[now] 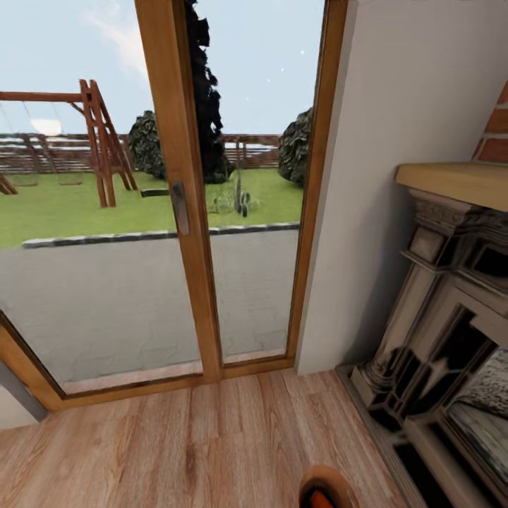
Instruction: Put the three can of soda from the living room inside the tash can in the kitchen.
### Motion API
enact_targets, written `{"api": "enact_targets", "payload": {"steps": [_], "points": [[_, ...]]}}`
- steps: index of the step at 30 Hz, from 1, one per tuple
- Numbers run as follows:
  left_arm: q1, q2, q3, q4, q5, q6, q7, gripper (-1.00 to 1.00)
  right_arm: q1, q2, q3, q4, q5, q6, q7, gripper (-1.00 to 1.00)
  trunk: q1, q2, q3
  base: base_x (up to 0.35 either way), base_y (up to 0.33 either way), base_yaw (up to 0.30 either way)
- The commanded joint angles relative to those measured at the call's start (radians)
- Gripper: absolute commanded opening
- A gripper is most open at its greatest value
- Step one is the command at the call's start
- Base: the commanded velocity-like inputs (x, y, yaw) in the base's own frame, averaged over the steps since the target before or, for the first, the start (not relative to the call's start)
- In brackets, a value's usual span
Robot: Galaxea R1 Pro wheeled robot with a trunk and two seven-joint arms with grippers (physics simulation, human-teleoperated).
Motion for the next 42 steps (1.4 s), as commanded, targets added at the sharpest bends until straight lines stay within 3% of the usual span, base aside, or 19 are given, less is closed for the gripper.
{"api": "enact_targets", "payload": {"steps": [1, 14, 42], "points": [[0.0, 0.0, 0.0, 0.0, 0.0, 0.0, 0.0, 1.0, 0.0, 0.0, 0.0, 0.0, 0.0, 0.0, 0.0, 1.0, -0.004, 0.007, 0.003, 0.0, 0.0, 0.0], [0.0, -0.009, -0.002, -0.001, 0.001, 0.0, 0.001, 1.0, 0.0, 0.0, 0.0, 0.001, 0.0, 0.001, -0.001, 1.0, -0.054, 0.098, 0.044, 0.0, 0.0, 0.0], [-0.003, -0.027, 0.002, -0.01, 0.008, 0.005, 0.003, 1.0, 0.0, 0.008, 0.003, 0.01, 0.003, 0.001, 0.001, 1.0, -0.054, 0.098, 0.044, 0.0, 0.0, 0.0]]}}
